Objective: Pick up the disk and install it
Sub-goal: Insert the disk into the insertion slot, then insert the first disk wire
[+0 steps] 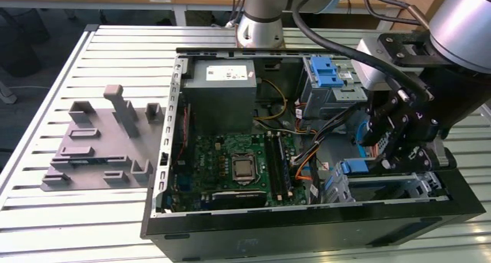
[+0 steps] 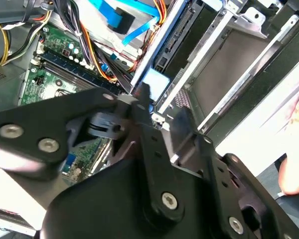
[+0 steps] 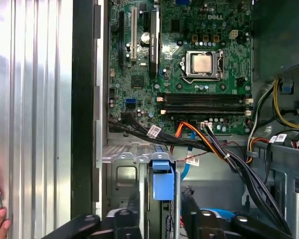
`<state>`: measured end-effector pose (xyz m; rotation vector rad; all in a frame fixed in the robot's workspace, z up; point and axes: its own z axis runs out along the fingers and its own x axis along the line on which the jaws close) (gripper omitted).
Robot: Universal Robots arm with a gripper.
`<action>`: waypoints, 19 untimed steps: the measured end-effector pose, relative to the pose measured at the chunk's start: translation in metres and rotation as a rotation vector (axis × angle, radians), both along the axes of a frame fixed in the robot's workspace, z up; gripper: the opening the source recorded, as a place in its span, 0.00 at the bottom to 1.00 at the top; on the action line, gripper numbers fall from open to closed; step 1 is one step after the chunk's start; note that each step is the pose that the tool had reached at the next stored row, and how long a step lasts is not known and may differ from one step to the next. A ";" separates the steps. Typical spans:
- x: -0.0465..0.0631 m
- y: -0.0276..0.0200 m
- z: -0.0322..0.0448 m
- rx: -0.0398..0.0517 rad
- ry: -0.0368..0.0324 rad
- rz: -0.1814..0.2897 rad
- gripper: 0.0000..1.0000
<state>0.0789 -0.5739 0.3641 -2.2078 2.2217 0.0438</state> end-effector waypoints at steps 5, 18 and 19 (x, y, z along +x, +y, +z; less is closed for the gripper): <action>0.000 0.0000 -0.0004 0.0002 0.0000 0.000 0.24; 0.000 0.0000 -0.0009 0.0002 0.0000 0.000 0.11; 0.000 0.0000 -0.0009 0.0002 0.0000 0.000 0.11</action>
